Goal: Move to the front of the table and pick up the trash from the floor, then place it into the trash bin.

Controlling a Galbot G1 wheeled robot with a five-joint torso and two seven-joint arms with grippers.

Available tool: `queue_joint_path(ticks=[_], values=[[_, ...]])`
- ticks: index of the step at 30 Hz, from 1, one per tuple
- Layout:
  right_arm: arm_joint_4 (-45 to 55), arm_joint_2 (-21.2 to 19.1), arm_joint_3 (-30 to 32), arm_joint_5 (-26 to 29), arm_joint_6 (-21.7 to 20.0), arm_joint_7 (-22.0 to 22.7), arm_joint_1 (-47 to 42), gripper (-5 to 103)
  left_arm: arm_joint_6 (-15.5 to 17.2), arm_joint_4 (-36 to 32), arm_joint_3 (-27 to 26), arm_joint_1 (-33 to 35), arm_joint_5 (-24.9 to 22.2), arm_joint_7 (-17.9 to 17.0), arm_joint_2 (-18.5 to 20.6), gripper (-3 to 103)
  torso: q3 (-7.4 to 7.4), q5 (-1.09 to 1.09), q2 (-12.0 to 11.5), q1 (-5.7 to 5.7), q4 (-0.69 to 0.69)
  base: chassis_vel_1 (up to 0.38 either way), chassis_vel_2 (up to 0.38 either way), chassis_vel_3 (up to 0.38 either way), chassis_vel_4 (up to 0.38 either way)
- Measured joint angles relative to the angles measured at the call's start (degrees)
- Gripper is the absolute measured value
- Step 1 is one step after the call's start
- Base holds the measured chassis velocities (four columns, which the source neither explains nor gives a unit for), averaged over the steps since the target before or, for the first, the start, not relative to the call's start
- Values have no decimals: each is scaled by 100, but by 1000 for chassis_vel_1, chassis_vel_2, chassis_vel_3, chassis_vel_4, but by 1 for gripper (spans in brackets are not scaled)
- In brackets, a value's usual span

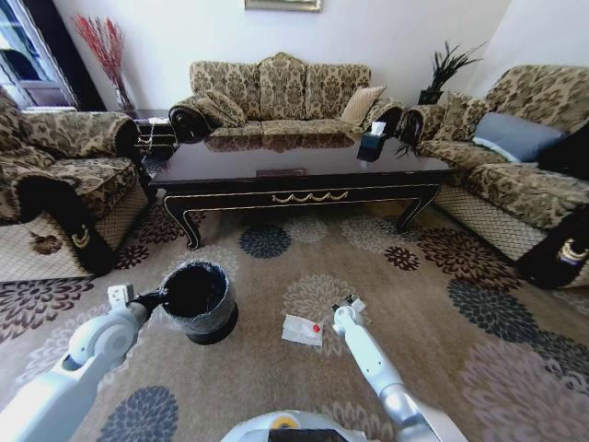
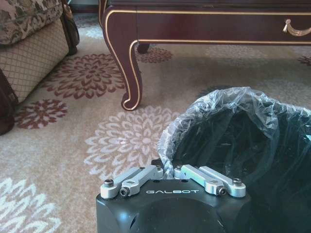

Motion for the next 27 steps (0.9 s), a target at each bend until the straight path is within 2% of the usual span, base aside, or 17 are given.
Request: queue_joint_path(ticks=[3,5,9,10,12,14,15,16,17,18,19,21,22,25,27], values=[[768,-133,-102,91,439,-265,-142,23,0,-37,58,2,9,16,-38,4,0,-2,0,0,3,0,0,0,0],[886,-150,-119,116,522,-308,-152,23,0,-48,65,3,10,22,-35,4,0,-1,0,0,3,0,0,0,0],[1900,-288,-306,507,1081,-436,-123,23,-1,-110,141,9,3,45,51,4,-1,-1,0,0,4,0,0,0,0],[1900,-288,-306,507,1081,-436,-123,23,-1,-110,141,9,3,45,51,4,-1,-1,0,0,4,0,0,0,0],[2220,-331,-430,446,1413,-594,-76,23,-1,-146,208,27,-37,44,81,4,-1,-3,0,0,4,0,0,0,0],[2487,-391,-641,131,1923,-1035,-38,23,0,-181,307,50,-155,38,163,4,-1,-3,0,0,3,0,0,0,0],[2590,-435,-779,-55,2235,-1399,-5,23,8,-189,346,48,-245,30,222,4,-1,-2,0,0,3,0,0,0,0],[2590,-435,-779,-55,2235,-1399,-5,23,8,-189,346,48,-245,30,222,4,-1,-2,0,0,3,0,0,0,0],[2663,-486,-915,-219,2471,-1736,39,23,16,-189,389,31,-330,9,287,4,-1,-2,0,0,3,0,0,0,0],[2687,-510,-975,-280,2558,-1860,63,23,19,-189,412,16,-363,2,318,4,-1,-2,0,0,4,0,0,0,0],[2787,-610,-1242,-452,2893,-2349,202,23,25,-167,491,-54,-425,-8,423,4,-1,-2,0,0,3,0,0,0,0],[2874,-676,-1517,-563,3123,-2668,390,23,28,-115,559,-141,-465,-10,499,4,-1,-3,0,0,1,0,0,0,0],[2874,-676,-1517,-563,3123,-2668,390,23,28,-115,559,-141,-465,-10,499,4,-1,-3,0,0,1,0,0,0,0],[2876,-643,-2179,-765,3517,-3173,860,23,36,-59,573,-201,-564,-23,546,4,-1,-2,0,0,4,0,0,0,0],[2859,-618,-2331,-814,3596,-3268,954,23,38,-45,572,-215,-589,-25,548,4,-1,-3,0,0,6,0,0,0,0]])
